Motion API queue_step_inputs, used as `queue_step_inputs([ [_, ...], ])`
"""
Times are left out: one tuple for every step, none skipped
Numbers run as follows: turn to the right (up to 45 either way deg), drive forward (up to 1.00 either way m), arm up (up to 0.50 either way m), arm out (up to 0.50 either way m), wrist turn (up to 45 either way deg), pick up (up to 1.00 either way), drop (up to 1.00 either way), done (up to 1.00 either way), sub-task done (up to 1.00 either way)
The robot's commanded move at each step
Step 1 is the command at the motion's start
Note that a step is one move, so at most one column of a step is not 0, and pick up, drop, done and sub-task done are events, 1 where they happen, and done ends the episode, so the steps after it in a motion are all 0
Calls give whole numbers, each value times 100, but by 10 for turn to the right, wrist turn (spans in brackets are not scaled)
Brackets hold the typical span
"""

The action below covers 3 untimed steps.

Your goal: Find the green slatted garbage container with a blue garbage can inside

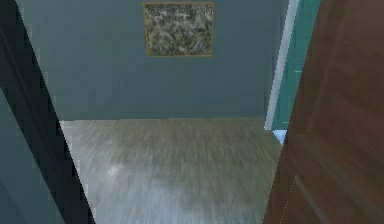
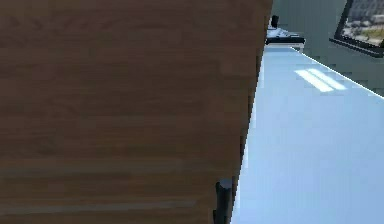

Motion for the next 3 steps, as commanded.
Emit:
queue_step_inputs([
  [-60, 0, 0, 0, 0, 0, 0, 0, 0],
  [0, 80, 0, 0, 0, 0, 0, 0, 0],
  [450, 0, 0, 0, 0, 0, 0, 0, 0],
])
